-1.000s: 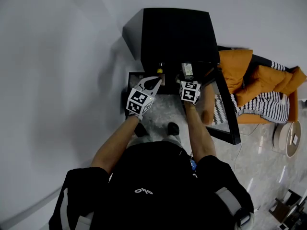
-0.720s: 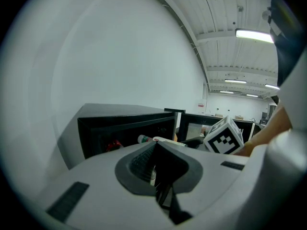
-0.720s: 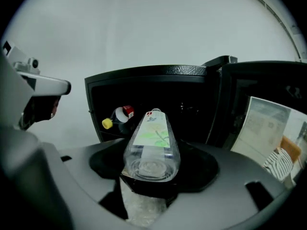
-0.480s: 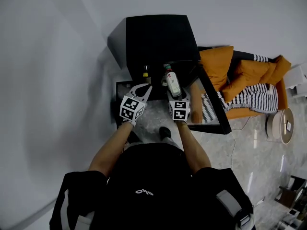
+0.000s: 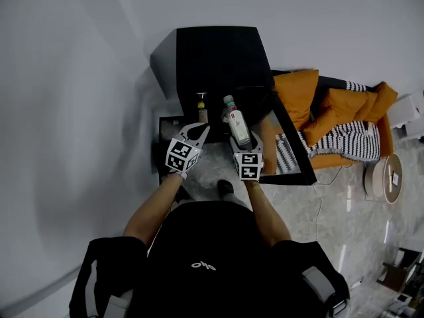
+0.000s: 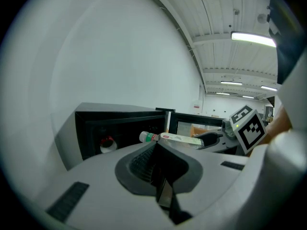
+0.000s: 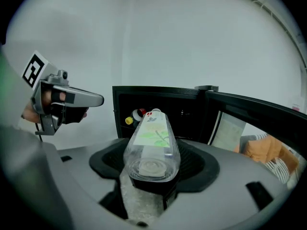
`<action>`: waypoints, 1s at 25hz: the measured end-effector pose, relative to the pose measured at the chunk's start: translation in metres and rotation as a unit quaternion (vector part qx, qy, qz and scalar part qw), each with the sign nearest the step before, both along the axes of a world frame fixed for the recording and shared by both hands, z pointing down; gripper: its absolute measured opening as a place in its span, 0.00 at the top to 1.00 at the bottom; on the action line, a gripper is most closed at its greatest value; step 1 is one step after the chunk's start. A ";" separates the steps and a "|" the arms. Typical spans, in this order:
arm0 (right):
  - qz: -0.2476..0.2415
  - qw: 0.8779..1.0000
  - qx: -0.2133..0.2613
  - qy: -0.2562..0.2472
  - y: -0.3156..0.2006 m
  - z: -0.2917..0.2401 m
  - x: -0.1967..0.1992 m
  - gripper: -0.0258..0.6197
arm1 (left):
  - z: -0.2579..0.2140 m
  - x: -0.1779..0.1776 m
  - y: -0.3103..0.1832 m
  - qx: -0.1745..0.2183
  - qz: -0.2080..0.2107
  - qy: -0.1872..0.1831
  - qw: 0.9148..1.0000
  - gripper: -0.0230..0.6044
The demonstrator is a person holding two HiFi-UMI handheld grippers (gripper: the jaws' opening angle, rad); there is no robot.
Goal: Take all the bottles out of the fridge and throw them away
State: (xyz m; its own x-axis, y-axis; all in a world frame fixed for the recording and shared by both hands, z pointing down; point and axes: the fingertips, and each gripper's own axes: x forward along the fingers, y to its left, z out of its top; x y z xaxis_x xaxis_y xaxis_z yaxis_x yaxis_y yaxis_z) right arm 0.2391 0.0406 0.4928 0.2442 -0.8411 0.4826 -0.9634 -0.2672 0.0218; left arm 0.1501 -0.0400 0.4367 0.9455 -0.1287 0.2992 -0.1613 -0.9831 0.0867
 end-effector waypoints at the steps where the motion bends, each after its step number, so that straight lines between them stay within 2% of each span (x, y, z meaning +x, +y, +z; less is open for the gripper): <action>1: -0.004 1.000 0.002 0.001 0.000 -0.003 -0.003 0.48 | -0.001 -0.004 0.000 0.001 -0.003 0.000 1.000 0.95; 7: -0.046 0.999 0.019 0.004 -0.011 -0.020 -0.035 0.48 | -0.002 -0.038 -0.016 0.007 -0.041 0.001 0.999 0.95; 14: -0.130 0.991 0.022 0.006 -0.034 -0.027 -0.086 0.48 | -0.003 -0.087 -0.029 0.009 -0.111 0.008 0.994 0.96; 19: -0.197 0.980 0.024 0.004 -0.051 -0.032 -0.126 0.48 | -0.003 -0.130 -0.037 0.011 -0.169 0.008 0.985 0.96; 25: -0.280 0.960 0.025 0.002 -0.070 -0.034 -0.180 0.48 | -0.006 -0.195 -0.041 0.015 -0.247 0.005 0.969 0.96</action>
State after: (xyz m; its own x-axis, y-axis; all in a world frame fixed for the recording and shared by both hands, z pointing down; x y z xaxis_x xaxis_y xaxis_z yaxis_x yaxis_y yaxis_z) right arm 0.0592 -0.0297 0.4585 -0.2503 -0.8637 0.4374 -0.9564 0.2908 0.0270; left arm -0.0445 -0.0813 0.4306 0.7694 -0.5744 0.2795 -0.6117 -0.7886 0.0633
